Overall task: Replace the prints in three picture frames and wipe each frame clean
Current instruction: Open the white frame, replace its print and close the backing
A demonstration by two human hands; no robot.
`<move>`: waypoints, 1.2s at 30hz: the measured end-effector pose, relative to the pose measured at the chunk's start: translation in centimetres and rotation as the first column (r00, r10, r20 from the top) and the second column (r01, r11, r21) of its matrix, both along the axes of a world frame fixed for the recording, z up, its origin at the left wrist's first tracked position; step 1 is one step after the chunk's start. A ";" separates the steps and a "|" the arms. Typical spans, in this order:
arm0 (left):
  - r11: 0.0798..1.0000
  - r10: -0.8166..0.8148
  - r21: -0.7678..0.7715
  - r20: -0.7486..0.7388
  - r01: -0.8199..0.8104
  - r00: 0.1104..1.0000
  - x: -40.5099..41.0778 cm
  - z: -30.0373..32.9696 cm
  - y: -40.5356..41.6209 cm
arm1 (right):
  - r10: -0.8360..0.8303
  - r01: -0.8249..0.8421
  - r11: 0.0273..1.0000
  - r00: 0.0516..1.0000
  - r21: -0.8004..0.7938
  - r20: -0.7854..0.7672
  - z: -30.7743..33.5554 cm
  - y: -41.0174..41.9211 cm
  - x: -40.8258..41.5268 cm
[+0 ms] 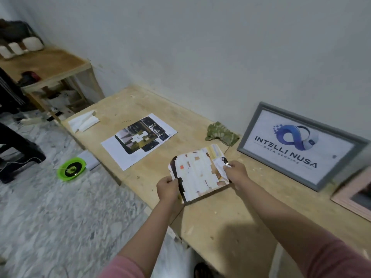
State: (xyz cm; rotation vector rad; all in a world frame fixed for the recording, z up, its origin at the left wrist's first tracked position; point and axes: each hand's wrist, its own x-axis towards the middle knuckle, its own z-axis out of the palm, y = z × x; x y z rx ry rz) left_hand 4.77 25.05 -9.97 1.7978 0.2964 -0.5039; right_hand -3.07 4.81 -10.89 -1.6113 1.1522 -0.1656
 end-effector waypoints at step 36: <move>0.451 -0.892 0.494 0.277 0.743 0.357 -27.0 -3.4 -10.4 | -0.368 0.317 0.920 0.902 -0.232 -0.227 -1.2 1.3 -41.9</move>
